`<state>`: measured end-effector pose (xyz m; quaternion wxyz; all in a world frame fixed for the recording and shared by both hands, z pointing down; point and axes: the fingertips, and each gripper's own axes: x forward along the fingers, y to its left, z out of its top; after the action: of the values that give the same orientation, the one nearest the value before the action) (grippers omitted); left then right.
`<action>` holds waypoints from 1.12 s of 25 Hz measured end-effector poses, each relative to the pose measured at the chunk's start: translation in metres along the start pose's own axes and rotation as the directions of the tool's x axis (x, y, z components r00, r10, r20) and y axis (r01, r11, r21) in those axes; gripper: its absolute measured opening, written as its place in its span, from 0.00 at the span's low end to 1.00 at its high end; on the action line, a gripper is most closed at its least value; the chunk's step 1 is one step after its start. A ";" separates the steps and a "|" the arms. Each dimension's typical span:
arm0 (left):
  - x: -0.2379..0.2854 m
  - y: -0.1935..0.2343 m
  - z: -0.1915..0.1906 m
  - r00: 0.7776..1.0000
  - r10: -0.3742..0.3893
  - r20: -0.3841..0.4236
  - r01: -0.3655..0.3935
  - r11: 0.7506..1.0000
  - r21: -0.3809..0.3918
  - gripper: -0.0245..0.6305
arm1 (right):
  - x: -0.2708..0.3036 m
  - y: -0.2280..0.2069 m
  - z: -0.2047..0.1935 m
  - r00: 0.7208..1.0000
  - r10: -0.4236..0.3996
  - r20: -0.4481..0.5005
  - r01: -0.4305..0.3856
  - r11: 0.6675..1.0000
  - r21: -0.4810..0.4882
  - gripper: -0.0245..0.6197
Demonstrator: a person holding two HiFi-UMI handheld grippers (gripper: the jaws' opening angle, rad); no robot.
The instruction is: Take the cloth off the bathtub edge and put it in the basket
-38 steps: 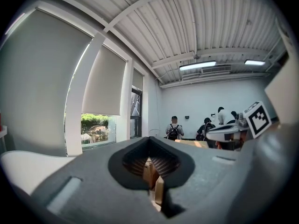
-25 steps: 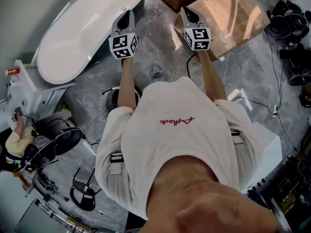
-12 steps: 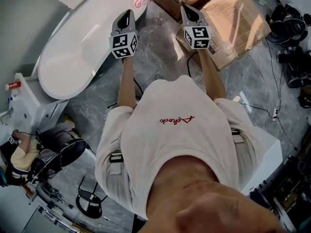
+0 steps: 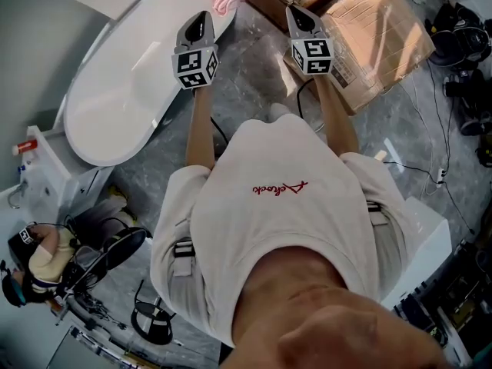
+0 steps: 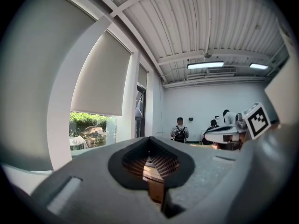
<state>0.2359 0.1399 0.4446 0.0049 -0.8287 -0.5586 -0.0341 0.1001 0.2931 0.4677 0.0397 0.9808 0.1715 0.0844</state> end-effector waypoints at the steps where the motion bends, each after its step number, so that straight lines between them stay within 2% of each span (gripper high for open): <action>1: 0.001 0.001 -0.001 1.000 -0.002 -0.002 0.002 1.000 0.001 0.04 | 0.002 0.000 -0.001 1.000 -0.001 -0.001 0.001 1.000 0.001 0.05; 15: 0.041 0.025 -0.013 1.000 0.009 -0.028 -0.009 1.000 -0.001 0.04 | 0.048 -0.017 -0.010 1.000 0.009 -0.014 -0.009 1.000 0.008 0.05; 28: 0.146 0.083 -0.027 0.994 0.062 -0.087 -0.063 0.998 -0.009 0.04 | 0.173 -0.056 -0.017 0.997 0.070 -0.045 -0.069 0.997 0.025 0.05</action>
<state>0.3658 0.2423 0.4834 0.0255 -0.8436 -0.5315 -0.0729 0.2389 0.4060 0.5043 0.0214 0.9843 0.1390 0.1063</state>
